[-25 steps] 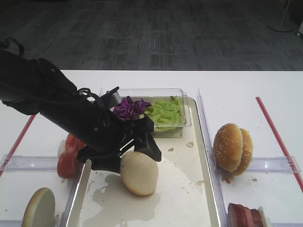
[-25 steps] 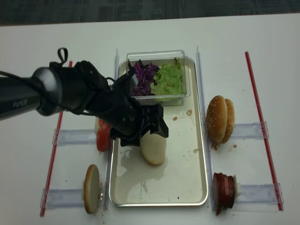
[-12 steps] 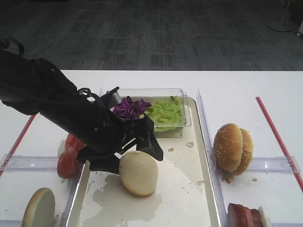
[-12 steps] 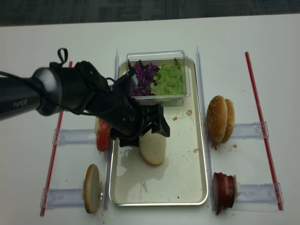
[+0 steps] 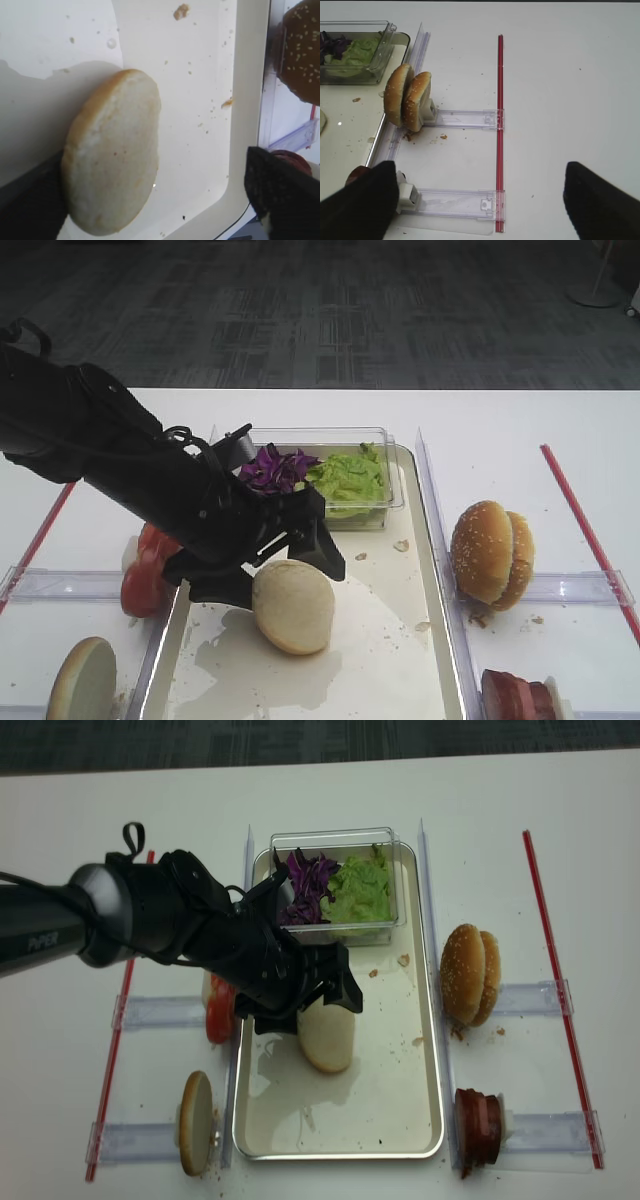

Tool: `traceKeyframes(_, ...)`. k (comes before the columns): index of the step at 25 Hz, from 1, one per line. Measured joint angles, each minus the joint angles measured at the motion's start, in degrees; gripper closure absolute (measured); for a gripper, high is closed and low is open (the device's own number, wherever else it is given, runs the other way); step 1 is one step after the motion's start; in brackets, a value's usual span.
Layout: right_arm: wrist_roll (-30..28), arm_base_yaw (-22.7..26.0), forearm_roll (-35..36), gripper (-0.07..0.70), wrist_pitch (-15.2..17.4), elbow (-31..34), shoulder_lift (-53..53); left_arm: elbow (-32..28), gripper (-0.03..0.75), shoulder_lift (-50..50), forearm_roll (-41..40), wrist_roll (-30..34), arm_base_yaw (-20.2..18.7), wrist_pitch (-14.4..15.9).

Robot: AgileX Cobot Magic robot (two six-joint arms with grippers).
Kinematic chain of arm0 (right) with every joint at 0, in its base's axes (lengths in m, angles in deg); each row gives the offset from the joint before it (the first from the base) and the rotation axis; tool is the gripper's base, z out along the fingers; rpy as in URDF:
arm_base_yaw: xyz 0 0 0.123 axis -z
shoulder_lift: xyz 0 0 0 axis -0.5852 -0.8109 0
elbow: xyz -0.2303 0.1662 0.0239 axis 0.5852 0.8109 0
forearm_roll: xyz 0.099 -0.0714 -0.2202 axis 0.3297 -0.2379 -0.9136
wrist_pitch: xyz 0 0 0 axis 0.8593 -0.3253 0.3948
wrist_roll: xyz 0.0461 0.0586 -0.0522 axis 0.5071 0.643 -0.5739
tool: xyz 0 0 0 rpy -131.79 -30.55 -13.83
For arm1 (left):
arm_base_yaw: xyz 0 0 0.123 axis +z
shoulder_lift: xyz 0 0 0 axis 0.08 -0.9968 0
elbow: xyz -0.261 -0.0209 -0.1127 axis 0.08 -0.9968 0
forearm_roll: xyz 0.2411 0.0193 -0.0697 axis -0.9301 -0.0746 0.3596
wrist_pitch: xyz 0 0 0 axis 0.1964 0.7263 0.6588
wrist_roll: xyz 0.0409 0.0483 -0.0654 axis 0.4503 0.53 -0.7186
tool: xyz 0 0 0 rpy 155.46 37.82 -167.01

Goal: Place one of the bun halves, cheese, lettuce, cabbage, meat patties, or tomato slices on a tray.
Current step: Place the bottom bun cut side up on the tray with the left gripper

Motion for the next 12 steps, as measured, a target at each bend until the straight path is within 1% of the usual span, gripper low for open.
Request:
traceKeyframes(3, 0.0, 0.0, 0.0, -0.046, 0.0, 0.0, 0.0, 0.0, 0.097, 0.0, -0.34, -0.24, 0.13, 0.55)
traceKeyframes(6, 0.0, 0.0, 0.0, -0.046, 0.0, 0.0, 0.0, 0.0, 0.097, 0.0, -1.45, -0.5, 1.28, 1.47)
traceKeyframes(9, 0.0, 0.0, 0.0, -0.046, 0.0, 0.0, 0.0, 0.0, 0.097, 0.77, -1.63, -0.58, 2.28, 1.82)
traceKeyframes(12, 0.0, 0.0, 0.0, -0.046, 0.0, 0.0, 0.0, 0.0, 0.097, 1.36, -1.73, -0.63, 2.41, 2.18)
